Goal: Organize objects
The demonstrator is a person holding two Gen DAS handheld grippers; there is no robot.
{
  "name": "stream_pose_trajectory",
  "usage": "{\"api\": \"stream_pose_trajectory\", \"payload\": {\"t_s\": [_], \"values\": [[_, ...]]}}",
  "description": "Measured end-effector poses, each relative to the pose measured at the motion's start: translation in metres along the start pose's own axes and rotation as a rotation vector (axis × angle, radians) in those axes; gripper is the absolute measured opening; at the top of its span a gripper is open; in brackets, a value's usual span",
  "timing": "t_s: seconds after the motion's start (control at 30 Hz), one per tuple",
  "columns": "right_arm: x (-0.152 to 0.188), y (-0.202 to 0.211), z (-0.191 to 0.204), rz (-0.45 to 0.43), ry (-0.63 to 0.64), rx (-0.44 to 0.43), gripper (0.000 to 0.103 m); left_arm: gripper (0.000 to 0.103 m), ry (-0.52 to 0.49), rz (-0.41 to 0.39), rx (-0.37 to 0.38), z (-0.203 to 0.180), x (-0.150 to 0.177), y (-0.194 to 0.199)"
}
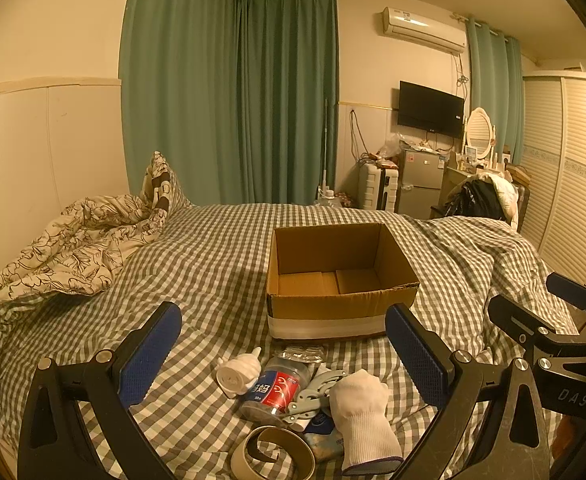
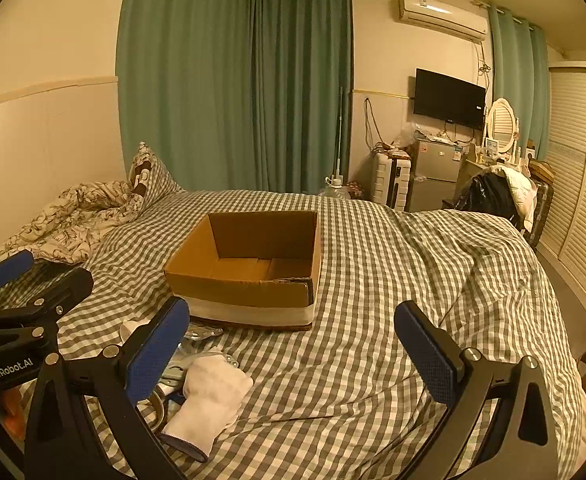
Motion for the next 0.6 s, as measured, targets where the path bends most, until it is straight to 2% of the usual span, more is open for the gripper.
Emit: {"api": "stream_pose_trajectory", "payload": {"t_s": [0.6], "values": [[0.0001,0.0005,0.0039,0.0,0.004,-0.011,0.103,0.103,0.001,0.003,0.008,-0.0015,0.0003,0.0017]]}}
Point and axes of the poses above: each gripper's, at about its wrist camera, not at the fingertips, and y roughly against the way its jaws point, z to its left, x to its underside, the point moved 4 cm from there along -y, roughly the way its jaws point, and after that the axes turned 4 degrees about y, right-handed, at the moved point
